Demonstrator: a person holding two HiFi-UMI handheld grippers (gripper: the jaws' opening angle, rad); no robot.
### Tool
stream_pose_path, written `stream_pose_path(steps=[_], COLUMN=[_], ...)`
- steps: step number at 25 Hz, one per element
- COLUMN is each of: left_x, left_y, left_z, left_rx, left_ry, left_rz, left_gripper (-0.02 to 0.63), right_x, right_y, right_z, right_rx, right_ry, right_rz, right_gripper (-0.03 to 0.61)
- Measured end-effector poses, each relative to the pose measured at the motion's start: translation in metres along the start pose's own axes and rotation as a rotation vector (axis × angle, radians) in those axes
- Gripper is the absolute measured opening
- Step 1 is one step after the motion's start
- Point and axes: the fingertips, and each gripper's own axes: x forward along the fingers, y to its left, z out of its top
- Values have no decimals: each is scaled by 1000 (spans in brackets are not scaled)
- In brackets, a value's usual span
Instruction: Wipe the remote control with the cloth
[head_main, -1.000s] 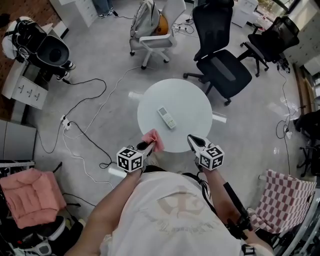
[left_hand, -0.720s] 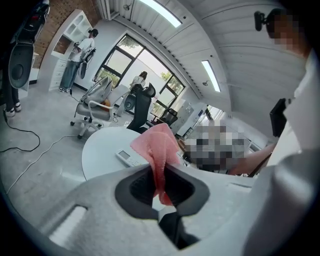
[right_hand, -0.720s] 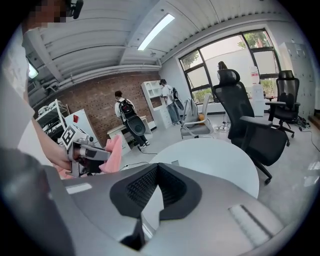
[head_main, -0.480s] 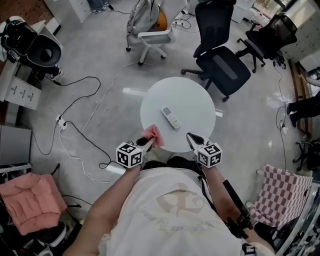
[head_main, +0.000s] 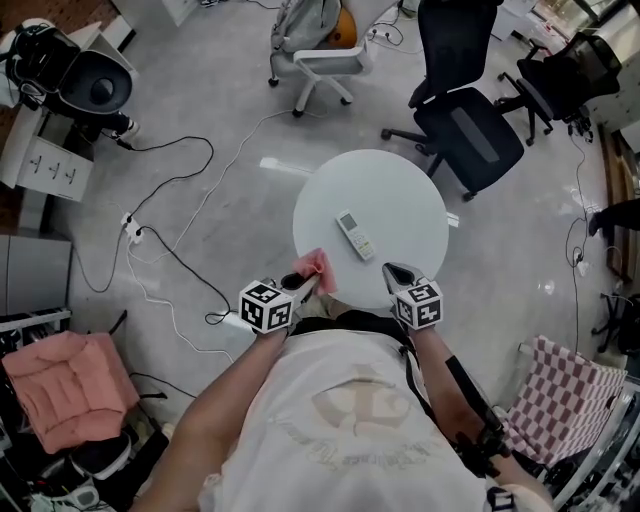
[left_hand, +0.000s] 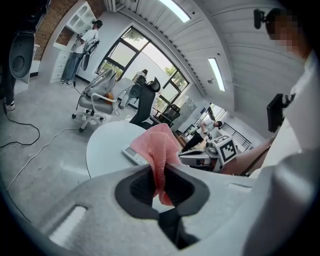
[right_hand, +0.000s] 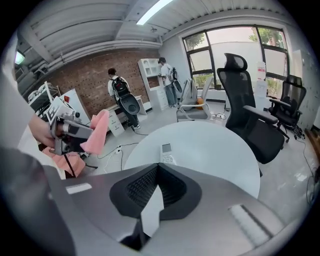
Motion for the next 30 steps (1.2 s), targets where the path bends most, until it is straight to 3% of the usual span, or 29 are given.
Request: stream_pose_path(steps=[9,15,24,30], left_x=[30,45,68,79], left_y=[14,24,32,35], left_z=[12,14,12,18], left_rx=[-12,-20,-25,-23], left_ry=[55,95,153,171], left_rz=[10,17,24,27], left_gripper=[18,19,18,18], right_x=[38,59,90,105], right_y=[-6,-7,-16,-14], right_z=[-12,-18,-33,-46], right_rx=[-72,-83,-154,-169], right_ry=[105,156,268,313], right_rz=[34,34,-2,1], right_gripper=[23,83,250,279])
